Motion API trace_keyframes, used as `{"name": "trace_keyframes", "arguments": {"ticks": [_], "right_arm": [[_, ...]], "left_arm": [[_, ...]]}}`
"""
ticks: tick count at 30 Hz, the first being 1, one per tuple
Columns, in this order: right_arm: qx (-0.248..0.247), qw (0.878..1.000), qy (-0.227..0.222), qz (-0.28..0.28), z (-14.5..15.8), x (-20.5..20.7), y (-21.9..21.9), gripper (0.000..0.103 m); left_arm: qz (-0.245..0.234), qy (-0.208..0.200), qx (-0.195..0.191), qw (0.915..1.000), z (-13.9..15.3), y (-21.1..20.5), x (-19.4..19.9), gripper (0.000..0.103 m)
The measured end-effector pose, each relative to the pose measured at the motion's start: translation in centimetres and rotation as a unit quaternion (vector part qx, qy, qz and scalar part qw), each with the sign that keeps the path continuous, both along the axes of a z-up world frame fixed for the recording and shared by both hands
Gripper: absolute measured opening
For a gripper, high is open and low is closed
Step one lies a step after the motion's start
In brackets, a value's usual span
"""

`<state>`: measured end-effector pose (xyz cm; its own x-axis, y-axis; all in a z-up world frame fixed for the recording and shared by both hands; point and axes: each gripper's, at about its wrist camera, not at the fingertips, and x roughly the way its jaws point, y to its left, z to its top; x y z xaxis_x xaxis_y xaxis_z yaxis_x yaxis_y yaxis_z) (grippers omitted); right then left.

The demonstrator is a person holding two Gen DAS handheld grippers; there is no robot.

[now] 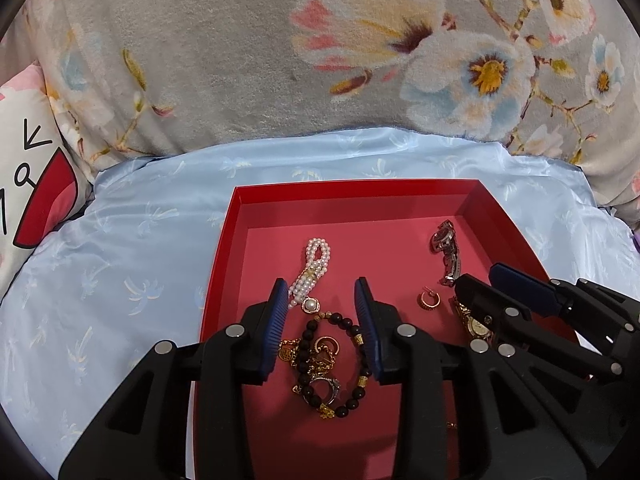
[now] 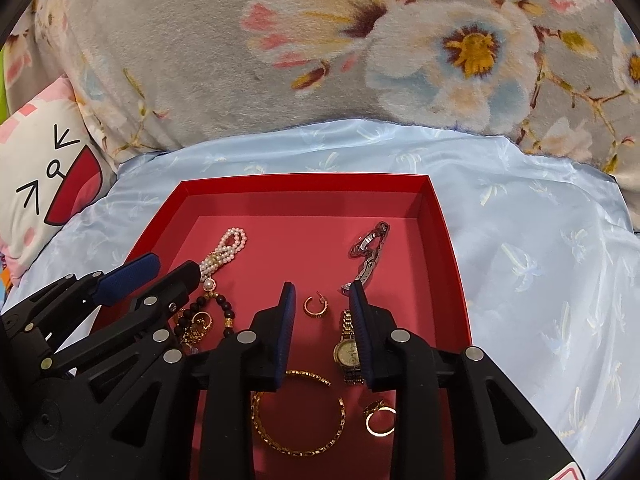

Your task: Organize jewelry

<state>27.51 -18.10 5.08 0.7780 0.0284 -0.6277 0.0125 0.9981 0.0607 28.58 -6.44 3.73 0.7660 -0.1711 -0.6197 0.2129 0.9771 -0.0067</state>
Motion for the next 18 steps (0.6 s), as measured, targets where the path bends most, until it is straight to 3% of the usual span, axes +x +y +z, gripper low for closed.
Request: {"name": "trace_keyframes", "arguments": {"ticks": [8, 11, 13, 16, 18], "right_arm": [[-0.008, 1.0, -0.02, -0.011, 0.8, -3.4, -0.3, 0.043], [-0.016, 0.999, -0.03, -0.017, 1.1, -5.2, -0.3, 0.049], [-0.02, 0.999, -0.037, -0.025, 1.2, -6.6, -0.3, 0.059], [-0.011, 0.999, -0.041, -0.034, 1.1, -8.2, -0.6, 0.066], [-0.003, 0.998, -0.044, -0.041, 1.0, -9.1, -0.8, 0.068]], "left_arm": [[-0.005, -0.004, -0.001, 1.0, 0.3, 0.4, -2.9, 0.039], [0.001, -0.016, 0.004, 0.9999, 0.8, 0.6, -4.8, 0.046], [0.005, -0.018, 0.003, 0.9998, 0.9, 0.9, -5.7, 0.047], [0.011, -0.017, -0.002, 0.9998, 1.0, 1.4, -7.5, 0.049], [0.019, -0.02, 0.0, 0.9996, 1.1, 1.6, -8.3, 0.056]]}}
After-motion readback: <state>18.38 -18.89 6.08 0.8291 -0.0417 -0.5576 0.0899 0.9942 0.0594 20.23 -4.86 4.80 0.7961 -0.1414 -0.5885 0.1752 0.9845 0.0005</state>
